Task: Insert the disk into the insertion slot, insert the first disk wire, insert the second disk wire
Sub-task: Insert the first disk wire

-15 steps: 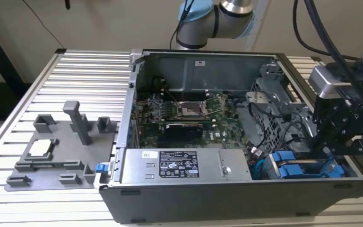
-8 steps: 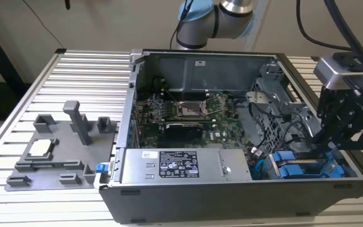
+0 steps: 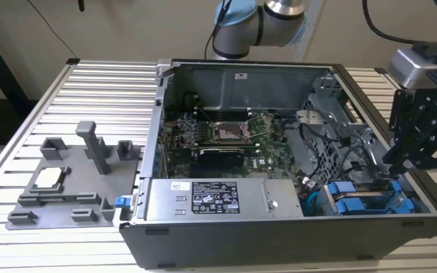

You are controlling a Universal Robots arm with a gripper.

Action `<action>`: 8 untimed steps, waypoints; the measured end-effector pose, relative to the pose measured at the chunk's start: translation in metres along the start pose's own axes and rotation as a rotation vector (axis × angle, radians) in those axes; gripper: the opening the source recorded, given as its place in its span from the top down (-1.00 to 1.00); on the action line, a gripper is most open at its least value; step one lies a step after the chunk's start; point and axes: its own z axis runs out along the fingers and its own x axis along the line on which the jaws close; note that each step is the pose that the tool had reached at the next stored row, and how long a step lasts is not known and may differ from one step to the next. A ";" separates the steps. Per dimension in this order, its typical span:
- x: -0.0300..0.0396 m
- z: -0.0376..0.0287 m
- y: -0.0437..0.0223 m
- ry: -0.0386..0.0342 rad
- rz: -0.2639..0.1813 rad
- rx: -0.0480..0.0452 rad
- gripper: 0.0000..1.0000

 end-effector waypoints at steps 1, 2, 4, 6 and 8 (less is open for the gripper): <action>-0.0003 -0.0029 0.0000 0.0006 0.000 0.0000 0.47; -0.0006 -0.0055 0.0000 0.0011 0.000 0.0000 0.47; -0.0013 -0.0107 -0.0001 0.0025 0.000 0.0000 0.47; -0.0019 -0.0151 -0.0001 0.0044 0.000 0.0001 0.47; -0.0021 -0.0171 -0.0001 0.0050 0.000 0.0002 0.47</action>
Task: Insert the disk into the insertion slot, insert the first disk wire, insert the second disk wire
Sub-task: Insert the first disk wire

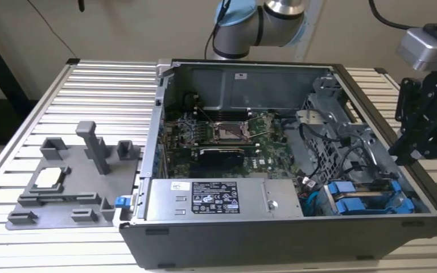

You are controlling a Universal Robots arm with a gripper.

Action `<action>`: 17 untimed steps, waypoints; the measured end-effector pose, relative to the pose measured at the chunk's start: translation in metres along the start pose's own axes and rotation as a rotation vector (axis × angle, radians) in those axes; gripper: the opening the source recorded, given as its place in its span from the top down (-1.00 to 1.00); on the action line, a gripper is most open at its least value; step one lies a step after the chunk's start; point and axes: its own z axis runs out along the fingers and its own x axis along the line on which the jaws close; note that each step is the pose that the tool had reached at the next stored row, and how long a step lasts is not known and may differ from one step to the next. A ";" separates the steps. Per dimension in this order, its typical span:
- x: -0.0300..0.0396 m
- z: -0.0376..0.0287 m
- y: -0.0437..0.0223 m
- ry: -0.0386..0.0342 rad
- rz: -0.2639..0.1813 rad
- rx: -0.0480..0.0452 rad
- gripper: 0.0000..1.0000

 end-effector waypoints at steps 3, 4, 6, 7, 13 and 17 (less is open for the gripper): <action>0.0000 -0.0001 0.0000 -0.0001 0.000 0.0000 0.47; 0.0000 -0.0002 0.0000 0.0001 0.000 0.0000 0.47; -0.0016 -0.0005 0.0001 0.0006 0.000 0.0000 0.47; -0.0040 -0.0004 0.0002 0.0005 0.000 0.0000 0.47; -0.0290 -0.0005 0.0012 0.0005 0.000 0.0000 0.47; -0.0451 -0.0005 0.0019 0.0015 0.000 0.0001 0.47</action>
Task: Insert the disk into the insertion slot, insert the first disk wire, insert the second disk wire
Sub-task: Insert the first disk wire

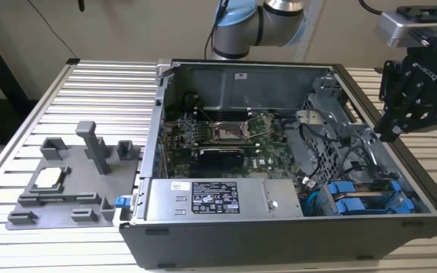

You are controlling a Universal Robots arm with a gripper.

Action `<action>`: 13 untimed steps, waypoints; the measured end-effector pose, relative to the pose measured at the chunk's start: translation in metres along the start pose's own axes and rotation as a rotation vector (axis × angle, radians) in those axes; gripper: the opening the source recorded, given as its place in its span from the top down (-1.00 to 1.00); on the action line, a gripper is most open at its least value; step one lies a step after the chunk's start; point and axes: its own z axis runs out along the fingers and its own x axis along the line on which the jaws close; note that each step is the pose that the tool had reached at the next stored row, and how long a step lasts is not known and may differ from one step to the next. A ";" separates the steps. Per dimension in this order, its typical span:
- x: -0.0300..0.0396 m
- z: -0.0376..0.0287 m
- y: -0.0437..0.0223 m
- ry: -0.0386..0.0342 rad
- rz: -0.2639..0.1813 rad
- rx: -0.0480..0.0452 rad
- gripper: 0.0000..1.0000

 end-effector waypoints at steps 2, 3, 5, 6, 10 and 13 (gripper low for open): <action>-0.0023 0.0000 0.0001 0.0004 0.000 0.0000 0.47; -0.0024 0.0000 0.0001 0.0004 0.000 0.0000 0.47; -0.0025 0.0000 0.0011 0.0006 0.000 0.0000 0.47; -0.0024 0.0000 0.0023 0.0006 0.000 -0.0001 0.47; -0.0020 -0.0001 0.0107 0.0006 0.000 0.0000 0.47; -0.0017 -0.0002 0.0180 0.0011 0.000 0.0001 0.47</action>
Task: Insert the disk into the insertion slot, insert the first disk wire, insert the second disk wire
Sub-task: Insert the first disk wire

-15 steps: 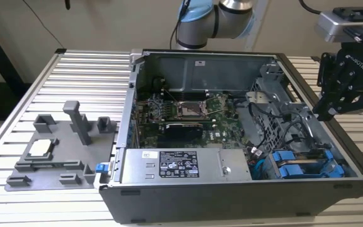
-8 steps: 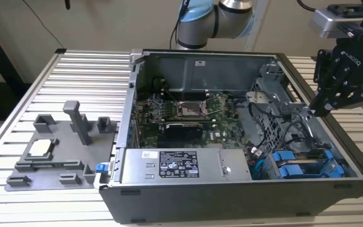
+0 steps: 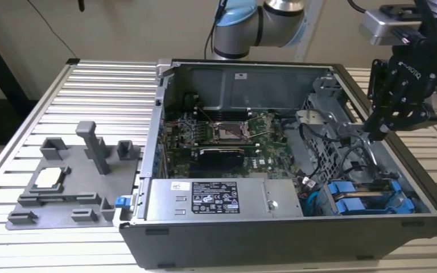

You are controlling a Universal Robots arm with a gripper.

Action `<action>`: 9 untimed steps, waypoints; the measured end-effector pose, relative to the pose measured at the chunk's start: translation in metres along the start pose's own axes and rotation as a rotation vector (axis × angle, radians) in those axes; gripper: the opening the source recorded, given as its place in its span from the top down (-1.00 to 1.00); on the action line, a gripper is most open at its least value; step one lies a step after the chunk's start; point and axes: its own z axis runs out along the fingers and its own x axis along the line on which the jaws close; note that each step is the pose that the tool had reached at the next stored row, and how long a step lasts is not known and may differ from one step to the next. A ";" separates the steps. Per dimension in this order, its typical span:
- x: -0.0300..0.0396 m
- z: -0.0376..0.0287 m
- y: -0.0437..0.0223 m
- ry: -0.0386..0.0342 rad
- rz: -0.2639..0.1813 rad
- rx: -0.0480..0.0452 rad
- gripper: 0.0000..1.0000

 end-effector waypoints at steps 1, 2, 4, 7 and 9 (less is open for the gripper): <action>0.0001 0.0000 0.0023 0.0004 0.000 0.0001 0.47; 0.0002 0.0000 0.0047 0.0011 0.000 0.0003 0.47; 0.0004 -0.0001 0.0096 0.0030 0.000 0.0007 0.47; 0.0007 -0.0002 0.0167 0.0065 -0.001 0.0017 0.47; 0.0009 -0.0003 0.0208 0.0110 -0.004 0.0037 0.47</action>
